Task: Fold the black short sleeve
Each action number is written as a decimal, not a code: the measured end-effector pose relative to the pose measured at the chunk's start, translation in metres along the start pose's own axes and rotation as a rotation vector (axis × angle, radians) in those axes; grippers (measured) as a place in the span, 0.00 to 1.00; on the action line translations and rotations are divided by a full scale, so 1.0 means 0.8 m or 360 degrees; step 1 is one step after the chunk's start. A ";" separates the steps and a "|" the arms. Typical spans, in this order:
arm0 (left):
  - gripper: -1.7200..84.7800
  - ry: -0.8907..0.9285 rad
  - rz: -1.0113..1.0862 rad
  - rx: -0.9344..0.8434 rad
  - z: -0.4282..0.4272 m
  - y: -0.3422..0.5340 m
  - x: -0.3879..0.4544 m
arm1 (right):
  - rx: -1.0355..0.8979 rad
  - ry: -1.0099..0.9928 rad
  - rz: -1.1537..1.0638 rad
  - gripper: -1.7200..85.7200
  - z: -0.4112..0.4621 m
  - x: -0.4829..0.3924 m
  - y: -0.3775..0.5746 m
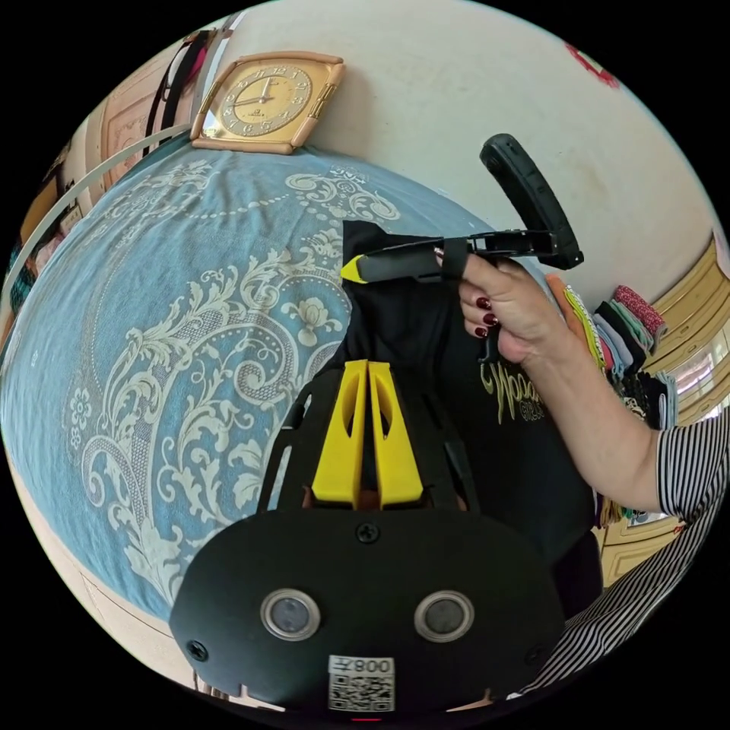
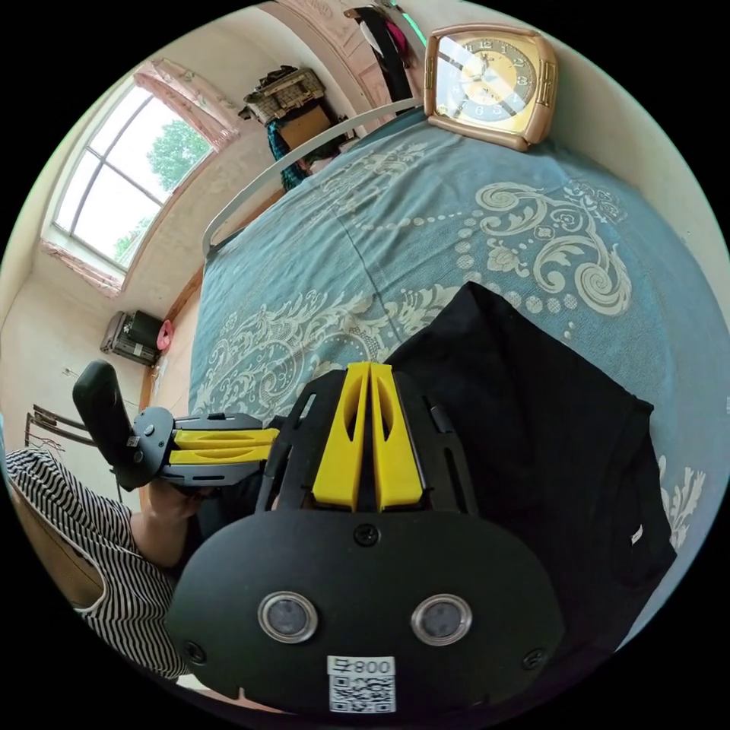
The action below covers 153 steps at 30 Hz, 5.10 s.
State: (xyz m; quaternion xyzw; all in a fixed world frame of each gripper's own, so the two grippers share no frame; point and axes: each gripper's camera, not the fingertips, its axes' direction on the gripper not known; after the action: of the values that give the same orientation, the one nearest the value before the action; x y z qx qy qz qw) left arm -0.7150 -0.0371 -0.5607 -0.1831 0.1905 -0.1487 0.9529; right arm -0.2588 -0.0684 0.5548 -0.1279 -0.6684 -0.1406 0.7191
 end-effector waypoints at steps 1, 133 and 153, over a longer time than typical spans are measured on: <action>0.02 0.0012 -0.0005 -0.0001 0.000 0.001 -0.001 | 0.0028 0.0026 0.0005 0.02 -0.008 0.001 0.006; 0.04 0.1287 -0.0673 -0.0084 -0.316 0.544 -0.259 | 0.0722 -0.0153 0.1403 0.03 -0.328 -0.307 1.473; 0.04 0.1457 -0.0688 -0.0037 -0.404 0.684 -0.257 | 0.0762 -0.0254 0.1321 0.03 -0.368 -0.447 1.587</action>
State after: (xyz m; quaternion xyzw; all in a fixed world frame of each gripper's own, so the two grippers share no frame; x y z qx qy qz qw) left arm -0.9148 0.4273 -0.9974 -0.1450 0.5482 -0.4055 0.7170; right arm 0.4634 1.0117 0.1815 -0.2249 -0.6276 0.3259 0.6703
